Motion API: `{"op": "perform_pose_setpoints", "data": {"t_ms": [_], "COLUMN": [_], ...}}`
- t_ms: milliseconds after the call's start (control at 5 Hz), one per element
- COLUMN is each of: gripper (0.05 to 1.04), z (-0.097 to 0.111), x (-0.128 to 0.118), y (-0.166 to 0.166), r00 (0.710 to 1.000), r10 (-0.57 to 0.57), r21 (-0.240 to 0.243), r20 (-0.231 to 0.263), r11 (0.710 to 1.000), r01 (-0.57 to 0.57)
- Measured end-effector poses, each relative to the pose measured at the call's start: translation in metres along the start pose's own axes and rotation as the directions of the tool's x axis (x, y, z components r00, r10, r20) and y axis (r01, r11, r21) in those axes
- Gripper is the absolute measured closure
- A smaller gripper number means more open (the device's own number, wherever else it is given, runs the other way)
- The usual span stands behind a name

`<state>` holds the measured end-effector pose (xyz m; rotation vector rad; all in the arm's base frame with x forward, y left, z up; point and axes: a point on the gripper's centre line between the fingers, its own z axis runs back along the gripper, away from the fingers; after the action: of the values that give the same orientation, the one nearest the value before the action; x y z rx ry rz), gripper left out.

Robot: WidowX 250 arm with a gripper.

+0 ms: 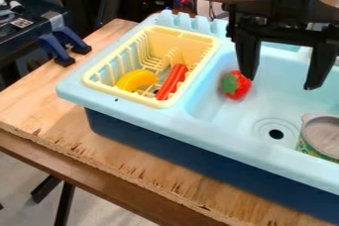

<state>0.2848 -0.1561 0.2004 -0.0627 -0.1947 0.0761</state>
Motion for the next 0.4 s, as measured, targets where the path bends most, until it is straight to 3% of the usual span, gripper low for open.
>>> {"op": "perform_pose_setpoints", "data": {"t_ms": [200,400], "gripper": [0.081,0.081], "z": [-0.01,-0.013], "x": [-0.002,0.029], "y": [0.001,0.011], "r00": [1.0,0.999], "r10": [0.0,-0.053], "r21": [0.019,0.038], "r20": [-0.028,-0.006], "r11": [1.0,0.998], "r01": [0.0,0.053]}}
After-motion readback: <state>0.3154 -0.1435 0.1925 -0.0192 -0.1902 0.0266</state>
